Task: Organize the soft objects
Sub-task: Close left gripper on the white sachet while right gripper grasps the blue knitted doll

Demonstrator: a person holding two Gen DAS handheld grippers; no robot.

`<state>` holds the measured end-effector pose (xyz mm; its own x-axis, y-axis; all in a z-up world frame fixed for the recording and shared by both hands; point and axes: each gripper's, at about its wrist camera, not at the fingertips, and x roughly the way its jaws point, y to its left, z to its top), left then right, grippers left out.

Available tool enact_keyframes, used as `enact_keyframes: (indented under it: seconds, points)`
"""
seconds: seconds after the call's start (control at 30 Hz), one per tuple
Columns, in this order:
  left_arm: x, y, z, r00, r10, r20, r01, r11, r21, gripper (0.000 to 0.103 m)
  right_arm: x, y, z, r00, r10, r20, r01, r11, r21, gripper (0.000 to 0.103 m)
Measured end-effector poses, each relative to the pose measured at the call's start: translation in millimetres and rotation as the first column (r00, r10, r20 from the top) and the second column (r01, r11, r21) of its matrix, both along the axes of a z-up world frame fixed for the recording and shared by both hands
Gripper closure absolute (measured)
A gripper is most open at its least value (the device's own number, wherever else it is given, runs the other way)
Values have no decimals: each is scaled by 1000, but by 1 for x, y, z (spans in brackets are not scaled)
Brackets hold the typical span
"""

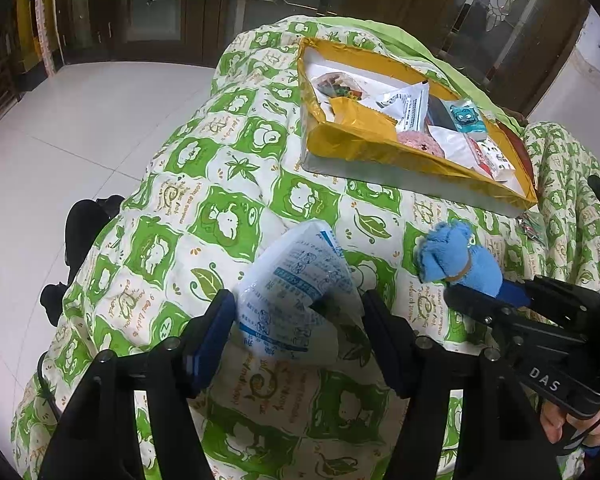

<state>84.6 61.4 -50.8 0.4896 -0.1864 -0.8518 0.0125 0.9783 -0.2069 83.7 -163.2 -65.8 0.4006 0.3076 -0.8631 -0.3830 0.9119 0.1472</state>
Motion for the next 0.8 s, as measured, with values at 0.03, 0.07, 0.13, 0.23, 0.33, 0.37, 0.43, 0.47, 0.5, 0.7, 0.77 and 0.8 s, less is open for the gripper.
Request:
enact_keyframes:
  seconds: [0.03, 0.07, 0.13, 0.23, 0.33, 0.37, 0.43, 0.47, 0.5, 0.7, 0.77, 0.8]
  points:
    - [0, 0, 0, 1000, 2, -2, -2, 1000, -1, 37, -4, -4, 1, 1000, -1, 0, 1, 1000, 2, 74]
    - [0, 0, -1, 1000, 3, -4, -3, 1000, -1, 36, -5, -4, 1, 1000, -1, 0, 1, 1000, 2, 74]
    - [0, 0, -2, 1000, 3, -3, -3, 1000, 1, 36, -7, -6, 2, 1000, -2, -2, 2, 1000, 4, 74]
    - [-3, -4, 1, 1000, -12, 23, 11, 1000, 14, 45, -11, -8, 1, 1000, -2, -7, 2, 1000, 5, 74]
    - [-4, -7, 2, 999, -27, 36, 26, 999, 30, 50, -14, -9, 2, 1000, -1, -8, 1, 1000, 6, 74]
    - [-5, -8, 2, 999, -30, 38, 29, 999, 31, 51, -15, -9, 2, 1000, -1, -8, 1, 1000, 6, 74]
    - [-5, -8, 2, 998, -36, 44, 35, 999, 26, 53, -16, -10, 3, 1000, -3, -7, 3, 1000, 9, 74]
    - [-6, -8, 3, 998, -39, 48, 38, 999, 22, 53, -16, -11, 3, 1000, -5, -7, 5, 1000, 11, 73]
    - [-7, -9, 4, 998, -46, 52, 46, 999, 16, 54, -17, -12, 3, 1000, -7, -7, 7, 1000, 12, 73]
    - [-13, -22, 7, 991, -116, 74, 115, 993, 7, 54, -18, -16, 5, 1000, -15, -5, 15, 1000, 21, 74]
    - [-14, -24, 8, 990, -122, 78, 122, 993, 3, 54, -18, -17, 7, 1000, -21, -3, 21, 999, 26, 74]
    - [-14, -23, 8, 990, -120, 80, 120, 993, 0, 54, -18, -18, 8, 1000, -24, -3, 24, 999, 30, 74]
